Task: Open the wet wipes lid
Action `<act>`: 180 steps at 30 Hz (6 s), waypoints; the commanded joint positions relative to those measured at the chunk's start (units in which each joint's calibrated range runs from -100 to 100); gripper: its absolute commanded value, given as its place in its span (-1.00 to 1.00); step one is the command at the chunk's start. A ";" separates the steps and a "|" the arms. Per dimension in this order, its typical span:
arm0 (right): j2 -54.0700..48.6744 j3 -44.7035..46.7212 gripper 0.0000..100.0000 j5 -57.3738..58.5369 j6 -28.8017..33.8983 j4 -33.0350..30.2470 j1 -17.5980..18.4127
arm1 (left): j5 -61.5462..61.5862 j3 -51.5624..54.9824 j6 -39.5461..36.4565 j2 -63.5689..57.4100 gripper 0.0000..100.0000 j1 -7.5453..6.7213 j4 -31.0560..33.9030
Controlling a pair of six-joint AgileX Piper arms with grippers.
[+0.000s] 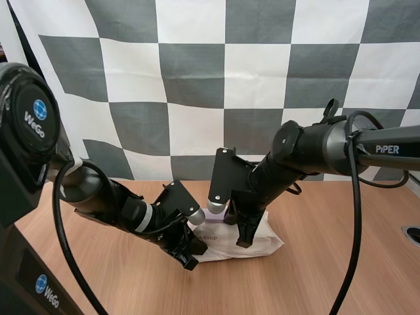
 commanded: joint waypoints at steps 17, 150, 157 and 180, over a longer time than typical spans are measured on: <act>-0.03 -1.20 -1.00 -11.30 0.44 1.51 0.03 | 2.71 -0.04 0.40 0.03 -1.00 0.02 2.58; -72.31 45.47 -1.00 -39.53 56.73 -13.65 -4.39 | -42.04 28.58 -106.27 -96.11 -1.00 -2.05 75.88; -72.31 45.47 -1.00 -31.14 66.51 -20.99 -5.72 | -34.85 28.58 -119.79 -96.11 -1.00 -2.67 86.77; -72.31 45.47 -1.00 -29.82 67.25 -21.48 -6.46 | -33.76 28.58 -127.58 -96.11 -1.00 -3.62 86.42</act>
